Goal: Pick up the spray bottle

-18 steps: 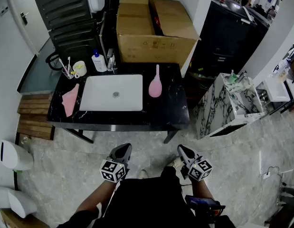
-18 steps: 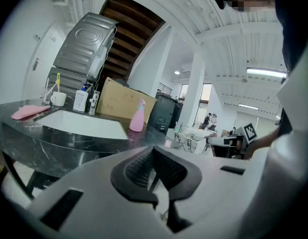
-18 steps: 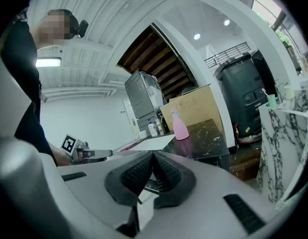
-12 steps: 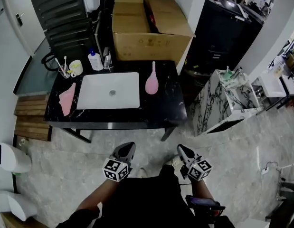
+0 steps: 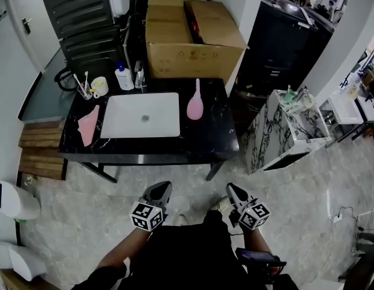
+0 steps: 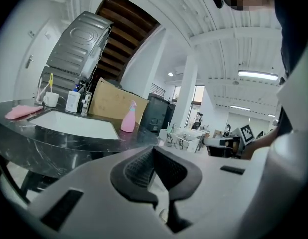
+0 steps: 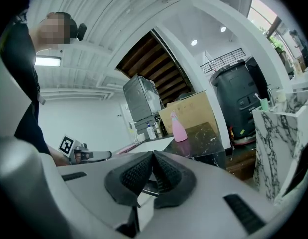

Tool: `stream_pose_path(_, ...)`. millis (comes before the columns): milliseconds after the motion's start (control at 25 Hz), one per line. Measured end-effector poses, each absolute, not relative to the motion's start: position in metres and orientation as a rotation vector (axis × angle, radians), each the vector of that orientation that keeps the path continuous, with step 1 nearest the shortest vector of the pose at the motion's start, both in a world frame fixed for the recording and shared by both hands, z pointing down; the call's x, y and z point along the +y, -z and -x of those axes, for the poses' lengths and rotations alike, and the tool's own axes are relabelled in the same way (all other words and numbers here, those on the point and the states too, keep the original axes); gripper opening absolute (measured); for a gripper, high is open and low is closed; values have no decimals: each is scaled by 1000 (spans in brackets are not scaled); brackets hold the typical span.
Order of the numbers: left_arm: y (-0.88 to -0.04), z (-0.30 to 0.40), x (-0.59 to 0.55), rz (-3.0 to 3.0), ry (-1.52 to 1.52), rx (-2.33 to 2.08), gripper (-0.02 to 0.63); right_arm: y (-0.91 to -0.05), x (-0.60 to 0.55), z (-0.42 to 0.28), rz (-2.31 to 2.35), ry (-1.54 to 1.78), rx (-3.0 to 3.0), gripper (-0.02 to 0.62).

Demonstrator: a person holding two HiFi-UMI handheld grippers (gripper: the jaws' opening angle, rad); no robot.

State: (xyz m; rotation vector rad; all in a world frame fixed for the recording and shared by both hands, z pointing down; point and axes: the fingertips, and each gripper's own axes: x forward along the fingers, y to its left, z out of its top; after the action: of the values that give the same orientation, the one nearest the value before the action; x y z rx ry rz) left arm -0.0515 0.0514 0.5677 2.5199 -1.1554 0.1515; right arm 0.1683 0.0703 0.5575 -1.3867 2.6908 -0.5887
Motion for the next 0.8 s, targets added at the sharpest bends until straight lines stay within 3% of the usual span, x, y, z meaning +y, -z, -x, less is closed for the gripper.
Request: stream_pose_path(800,-557,67,36,-2478,-127,-1264,8,-545,29,-151,1279,577,2772,26)
